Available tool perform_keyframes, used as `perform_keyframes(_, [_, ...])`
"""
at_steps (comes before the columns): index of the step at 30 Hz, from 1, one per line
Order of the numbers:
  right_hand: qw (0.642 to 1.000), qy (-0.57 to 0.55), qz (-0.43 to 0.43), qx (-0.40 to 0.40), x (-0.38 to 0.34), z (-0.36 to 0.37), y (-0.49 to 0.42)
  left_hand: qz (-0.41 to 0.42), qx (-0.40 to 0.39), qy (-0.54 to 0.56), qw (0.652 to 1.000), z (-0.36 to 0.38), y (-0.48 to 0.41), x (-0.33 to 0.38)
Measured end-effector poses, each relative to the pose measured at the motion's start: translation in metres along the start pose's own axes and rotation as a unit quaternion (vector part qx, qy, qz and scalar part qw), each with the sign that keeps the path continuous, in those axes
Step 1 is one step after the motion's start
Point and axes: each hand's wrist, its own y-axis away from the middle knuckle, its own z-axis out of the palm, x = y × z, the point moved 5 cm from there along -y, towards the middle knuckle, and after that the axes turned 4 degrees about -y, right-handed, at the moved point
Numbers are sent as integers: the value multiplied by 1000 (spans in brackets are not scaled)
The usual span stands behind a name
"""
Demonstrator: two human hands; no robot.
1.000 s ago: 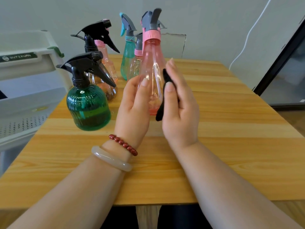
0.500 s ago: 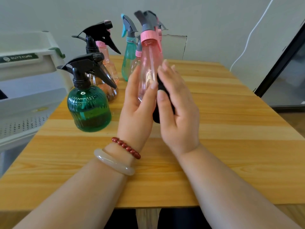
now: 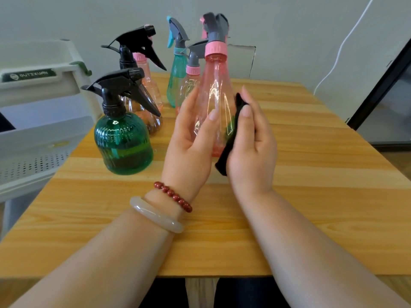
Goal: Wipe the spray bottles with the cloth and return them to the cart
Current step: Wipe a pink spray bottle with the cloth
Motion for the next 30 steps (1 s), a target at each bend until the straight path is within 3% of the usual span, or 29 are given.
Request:
perform_keyframes(2, [1000,8,7,7,-2,-1,1,5,11,2,1000,0,1,-3])
perform_keyframes(5, [971,124,-184,-88,-20,12,13,33,16,-22,999,0,3,-3])
perform_keyframes(6, [967,128,-198,-93,-19,13,11,27,9,-18,999,1,3,-3])
perform_keyframes(9, [999,13,-43,-6,-2,5,0,11,5,0,1000,0,1,-1])
perform_keyframes(11, [1000,1,17,21,3,2,2,13,7,-9,1000,0,0,0])
perform_keyframes(12, [1000,17,11,17,-1,2,2,13,8,-8,1000,1,0,1])
perform_keyframes(15, [976,114,-173,-70,-18,8,10,9,15,-9,1000,2,1,1])
perform_keyframes(16, [974,109,-184,-77,-19,9,7,6,12,-6,1000,2,1,0])
perform_keyframes(17, [982,90,-154,-59,-14,6,4,0,5,-2,1000,2,2,0])
perform_keyframes(19, [1000,-18,-4,5,-1,-1,-1,-15,-6,12,1000,1,1,-2])
perform_keyframes(21, [995,-58,82,31,5,-1,2,-27,-2,24,999,1,0,-3])
perform_keyframes(23, [1000,1,11,9,-4,-1,2,-19,4,23,1000,1,1,-3])
perform_keyframes(25, [979,109,-155,-70,-15,7,9,-17,5,17,1000,2,2,-1])
perform_keyframes(26, [970,124,-191,-88,-16,10,9,-21,4,18,1000,2,2,-2])
perform_keyframes(28, [980,101,-162,-53,-14,7,5,-28,-10,22,999,1,1,-3])
perform_keyframes(30, [998,44,-52,12,-11,-1,2,-38,-15,36,999,0,0,-2])
